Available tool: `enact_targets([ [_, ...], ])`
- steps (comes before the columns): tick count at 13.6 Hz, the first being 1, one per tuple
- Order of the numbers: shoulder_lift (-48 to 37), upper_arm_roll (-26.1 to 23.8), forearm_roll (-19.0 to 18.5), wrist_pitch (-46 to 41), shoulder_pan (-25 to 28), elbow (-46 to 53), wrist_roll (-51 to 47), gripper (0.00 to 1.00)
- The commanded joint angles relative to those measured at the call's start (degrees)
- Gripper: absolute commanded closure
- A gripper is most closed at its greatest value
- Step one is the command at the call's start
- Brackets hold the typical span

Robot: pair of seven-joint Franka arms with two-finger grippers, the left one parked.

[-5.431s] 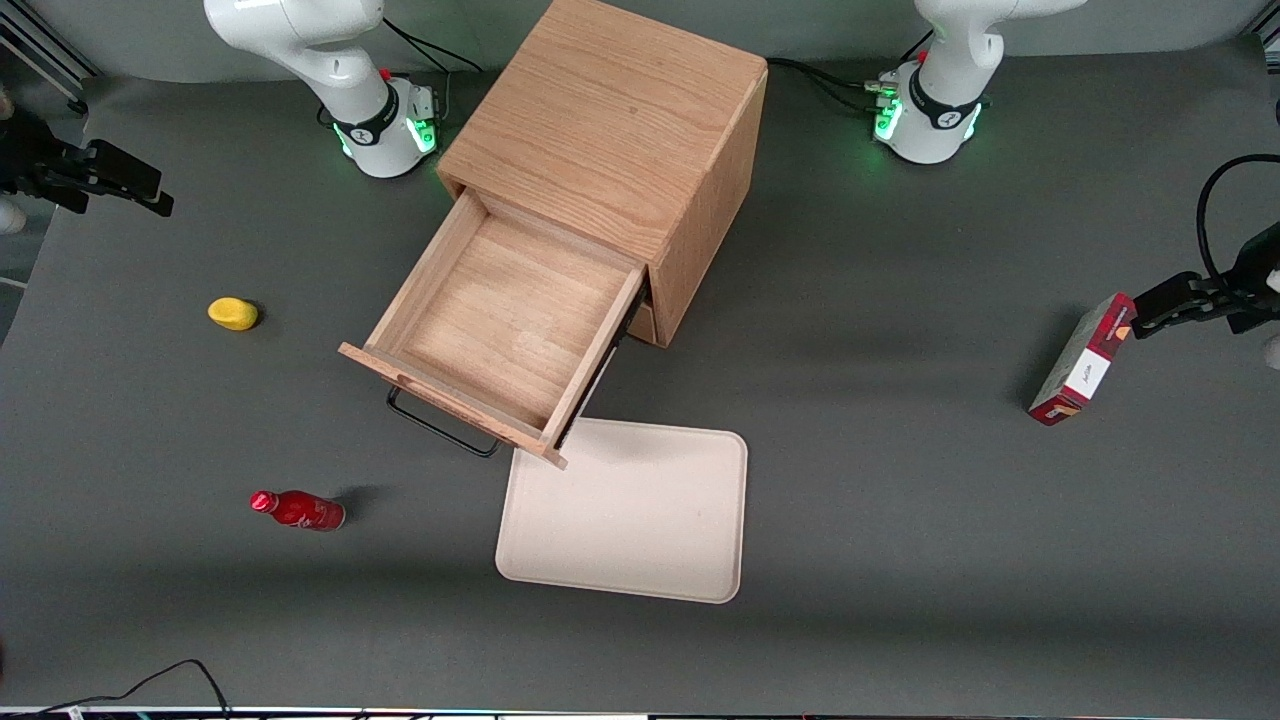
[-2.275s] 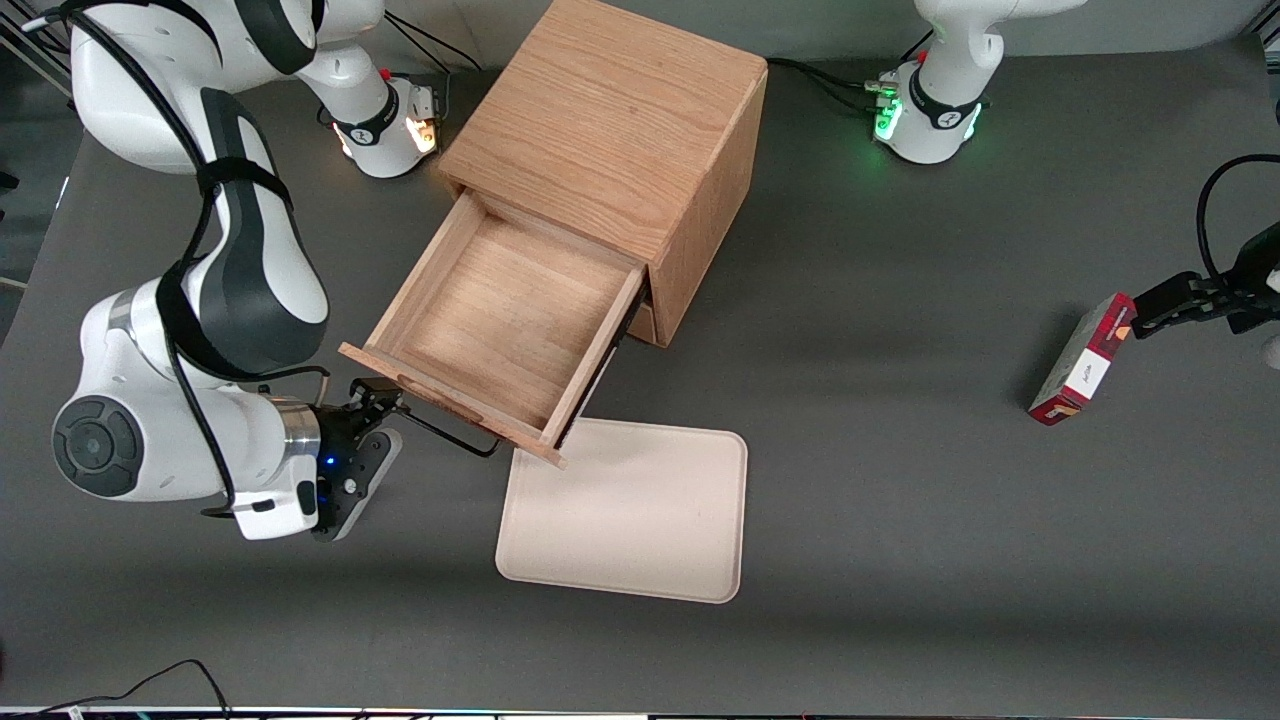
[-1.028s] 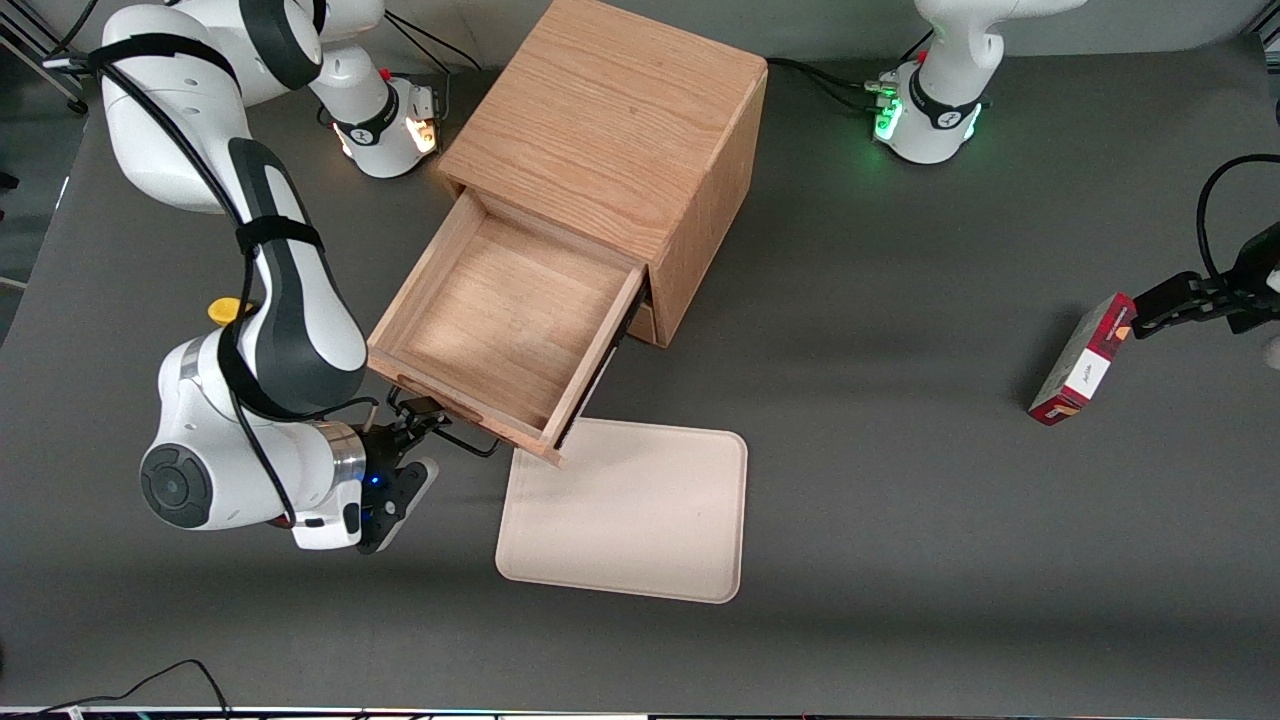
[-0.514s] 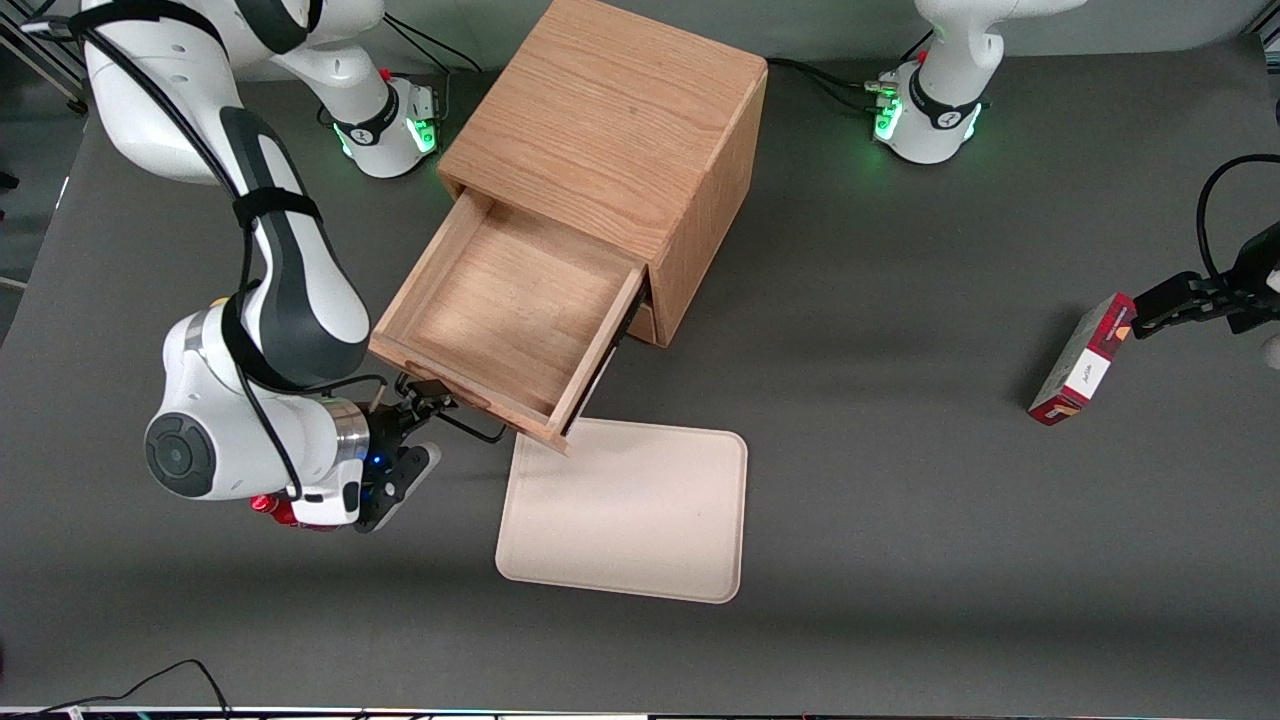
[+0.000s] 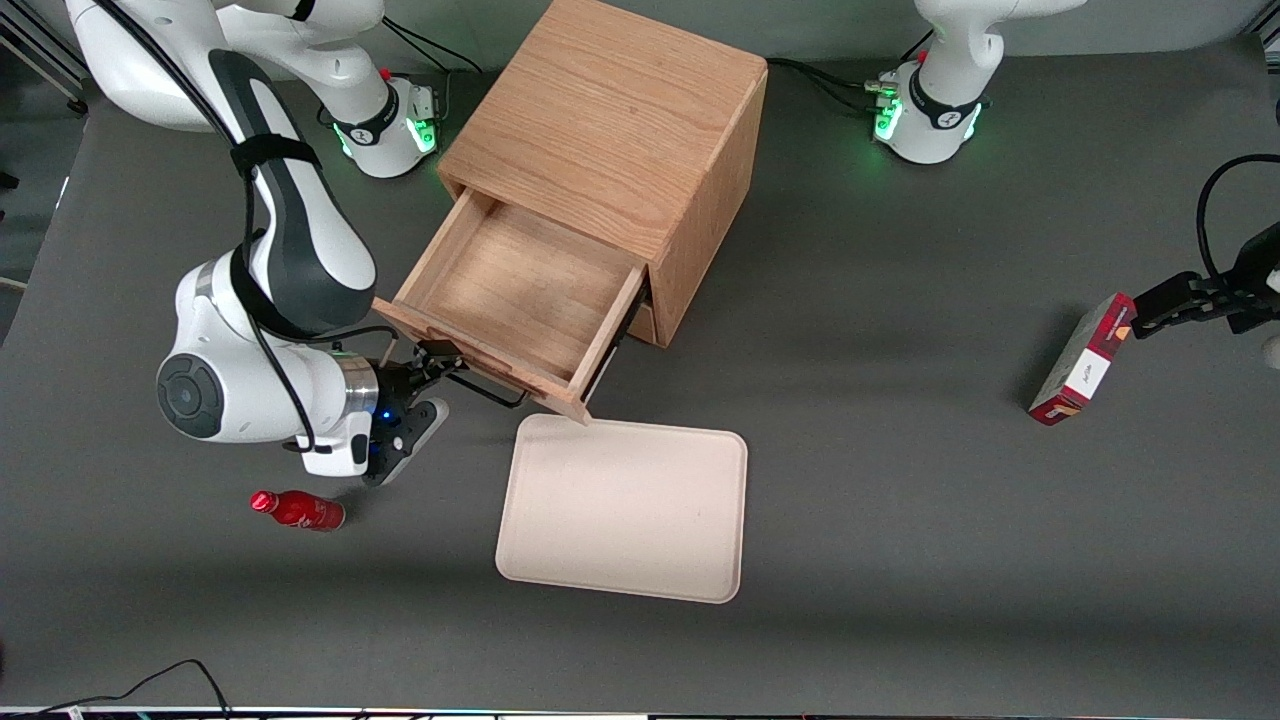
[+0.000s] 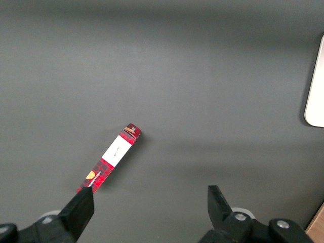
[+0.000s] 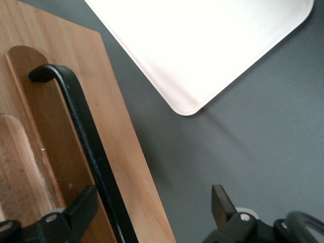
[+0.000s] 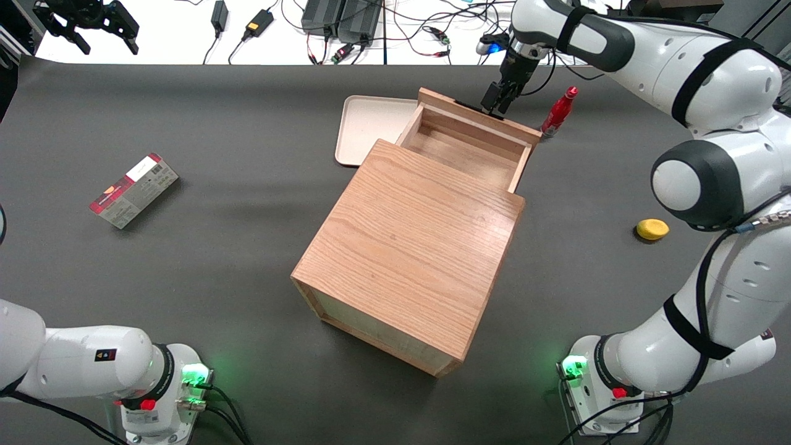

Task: Close top drawer
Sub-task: 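Push the drawer front with the right gripper into the cabinet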

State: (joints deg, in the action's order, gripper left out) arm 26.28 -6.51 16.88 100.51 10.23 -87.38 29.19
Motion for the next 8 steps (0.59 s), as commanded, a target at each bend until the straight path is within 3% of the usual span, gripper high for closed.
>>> enact_targets([
  [1, -4.4, -1.4, 1.7, 3.3, 0.3, -6.6, -2.6, 0.0],
  [8, -11.2, -5.0, 3.0, 7.9, 0.3, -16.8, -7.1, 0.0],
])
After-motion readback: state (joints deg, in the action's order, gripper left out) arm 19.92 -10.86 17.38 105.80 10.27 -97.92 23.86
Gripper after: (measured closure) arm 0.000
